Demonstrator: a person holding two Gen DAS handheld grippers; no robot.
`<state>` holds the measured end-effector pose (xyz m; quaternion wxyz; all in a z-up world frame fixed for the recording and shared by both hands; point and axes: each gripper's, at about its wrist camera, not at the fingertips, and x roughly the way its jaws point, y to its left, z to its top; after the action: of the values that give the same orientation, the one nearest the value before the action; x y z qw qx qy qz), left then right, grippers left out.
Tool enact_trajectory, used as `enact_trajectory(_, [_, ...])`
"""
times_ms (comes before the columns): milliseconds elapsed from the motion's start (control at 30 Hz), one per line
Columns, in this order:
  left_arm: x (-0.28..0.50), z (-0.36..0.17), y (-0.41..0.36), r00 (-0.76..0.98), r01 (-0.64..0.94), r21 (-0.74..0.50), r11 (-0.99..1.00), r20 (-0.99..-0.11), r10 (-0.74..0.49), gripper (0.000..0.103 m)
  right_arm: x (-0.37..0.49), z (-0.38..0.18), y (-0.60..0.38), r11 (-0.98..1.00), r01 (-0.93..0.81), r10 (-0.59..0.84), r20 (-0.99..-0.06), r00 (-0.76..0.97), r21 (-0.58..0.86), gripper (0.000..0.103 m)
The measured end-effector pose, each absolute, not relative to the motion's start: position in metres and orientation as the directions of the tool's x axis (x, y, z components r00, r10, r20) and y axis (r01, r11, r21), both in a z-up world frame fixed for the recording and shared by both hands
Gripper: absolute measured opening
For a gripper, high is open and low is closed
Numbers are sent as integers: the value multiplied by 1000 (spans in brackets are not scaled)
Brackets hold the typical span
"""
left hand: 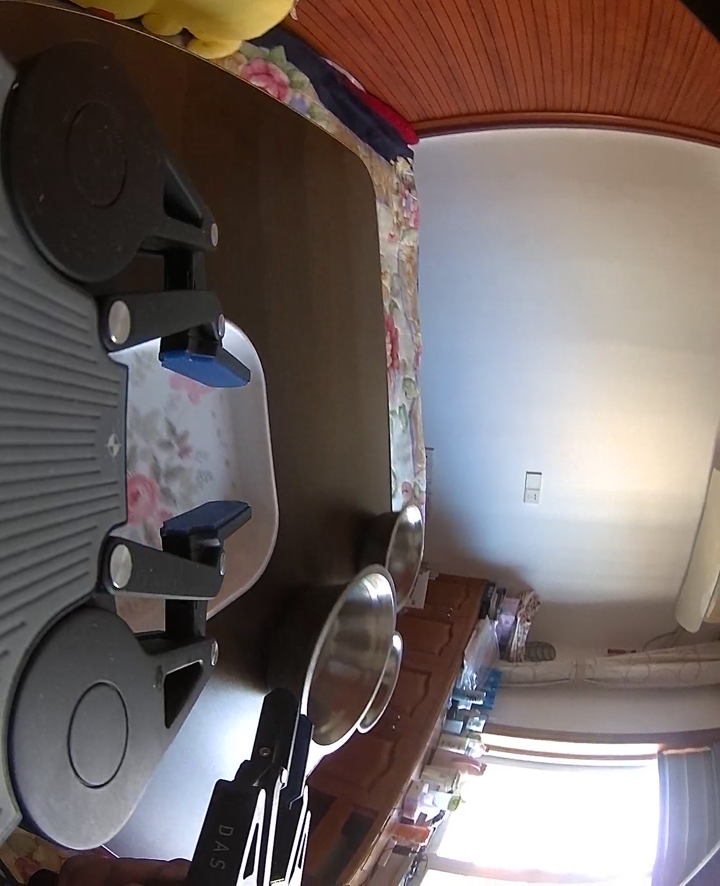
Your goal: Organize plates and bowls
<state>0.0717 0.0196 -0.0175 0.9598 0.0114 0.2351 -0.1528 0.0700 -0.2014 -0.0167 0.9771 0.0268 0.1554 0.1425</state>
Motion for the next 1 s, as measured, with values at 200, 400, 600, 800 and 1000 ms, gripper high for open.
enact_trajectory(200, [76, -15, 2, 841, 325, -36, 945, -446, -306, 61, 69, -15, -221, 969, -230, 246, -279, 928, 90, 41])
enact_trajectory(400, [86, -14, -20, 836, 344, -26, 939, -446, -319, 72, 76, -15, -244, 980, -185, 198, -259, 945, 76, 57])
enact_trajectory(600, [101, -12, -44, 831, 360, -21, 933, -447, -331, 82, 95, -17, -268, 986, -156, 167, -250, 954, 62, 64])
enact_trajectory(800, [122, -8, -71, 828, 372, 2, 928, -452, -331, 83, 121, -20, -291, 989, -136, 146, -248, 958, 53, 66])
enact_trajectory(1000, [142, -4, -93, 824, 385, 16, 923, -457, -336, 83, 144, -24, -305, 988, -142, 154, -265, 952, 61, 66])
